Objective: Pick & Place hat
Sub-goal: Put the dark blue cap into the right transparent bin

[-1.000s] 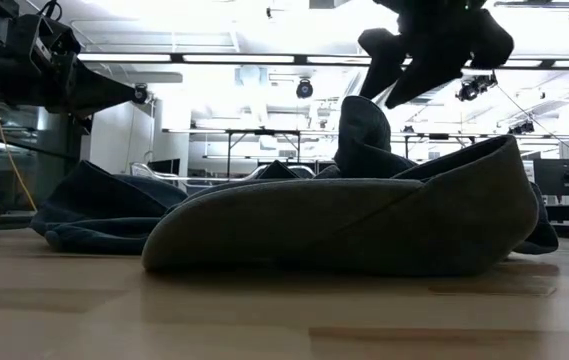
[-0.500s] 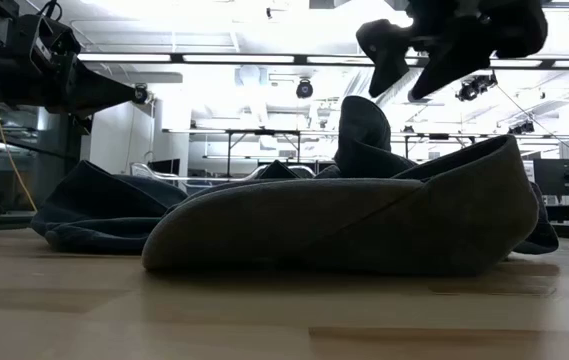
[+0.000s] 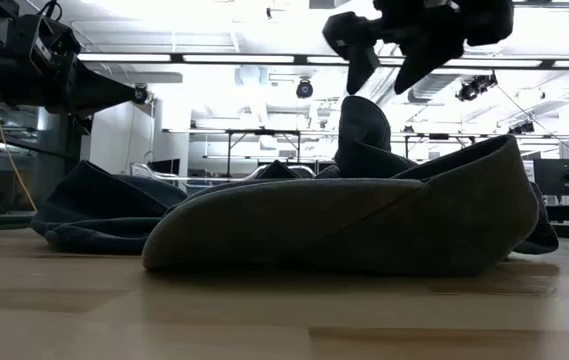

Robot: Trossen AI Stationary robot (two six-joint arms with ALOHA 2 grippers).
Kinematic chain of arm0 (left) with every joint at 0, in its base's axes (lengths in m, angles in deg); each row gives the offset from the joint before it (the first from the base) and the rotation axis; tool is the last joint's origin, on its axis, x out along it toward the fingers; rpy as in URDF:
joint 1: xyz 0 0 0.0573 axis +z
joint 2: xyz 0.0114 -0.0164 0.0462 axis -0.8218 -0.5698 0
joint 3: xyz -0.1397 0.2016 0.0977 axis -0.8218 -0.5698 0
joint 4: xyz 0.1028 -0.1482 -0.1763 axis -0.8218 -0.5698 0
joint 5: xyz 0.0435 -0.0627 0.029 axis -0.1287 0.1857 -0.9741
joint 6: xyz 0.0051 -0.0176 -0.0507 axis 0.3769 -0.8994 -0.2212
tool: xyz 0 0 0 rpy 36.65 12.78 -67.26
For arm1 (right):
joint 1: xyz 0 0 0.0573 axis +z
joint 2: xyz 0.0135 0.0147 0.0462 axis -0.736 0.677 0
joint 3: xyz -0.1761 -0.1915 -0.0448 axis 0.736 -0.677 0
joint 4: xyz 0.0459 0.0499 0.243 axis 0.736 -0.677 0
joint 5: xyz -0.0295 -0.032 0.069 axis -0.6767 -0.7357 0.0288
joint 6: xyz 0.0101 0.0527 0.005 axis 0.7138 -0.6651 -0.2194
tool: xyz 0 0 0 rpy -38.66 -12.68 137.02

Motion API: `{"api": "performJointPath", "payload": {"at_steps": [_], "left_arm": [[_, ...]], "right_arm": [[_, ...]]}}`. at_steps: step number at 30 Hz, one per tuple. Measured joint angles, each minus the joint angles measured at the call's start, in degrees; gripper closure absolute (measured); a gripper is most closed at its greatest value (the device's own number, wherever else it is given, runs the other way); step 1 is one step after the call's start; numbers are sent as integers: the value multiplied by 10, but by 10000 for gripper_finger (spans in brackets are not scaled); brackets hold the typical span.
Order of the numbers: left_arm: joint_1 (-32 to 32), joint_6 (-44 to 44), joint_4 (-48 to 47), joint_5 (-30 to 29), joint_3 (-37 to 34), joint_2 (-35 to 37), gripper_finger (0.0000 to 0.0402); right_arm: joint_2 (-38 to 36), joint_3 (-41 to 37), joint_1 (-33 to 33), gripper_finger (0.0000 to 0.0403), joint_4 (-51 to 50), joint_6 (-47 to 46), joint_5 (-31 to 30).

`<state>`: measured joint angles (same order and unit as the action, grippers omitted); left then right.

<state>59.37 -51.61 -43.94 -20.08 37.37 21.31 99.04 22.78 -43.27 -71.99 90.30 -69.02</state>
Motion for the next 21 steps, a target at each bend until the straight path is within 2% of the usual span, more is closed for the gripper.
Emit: {"api": "performJointPath", "payload": {"at_steps": [8,21], "left_arm": [[0,0,0,0,0,0,401],[0,0,0,0,0,0,401]], "right_arm": [[85,96,0,151,-85,10,45],[130,102,4,151,-88,29,33]]}}
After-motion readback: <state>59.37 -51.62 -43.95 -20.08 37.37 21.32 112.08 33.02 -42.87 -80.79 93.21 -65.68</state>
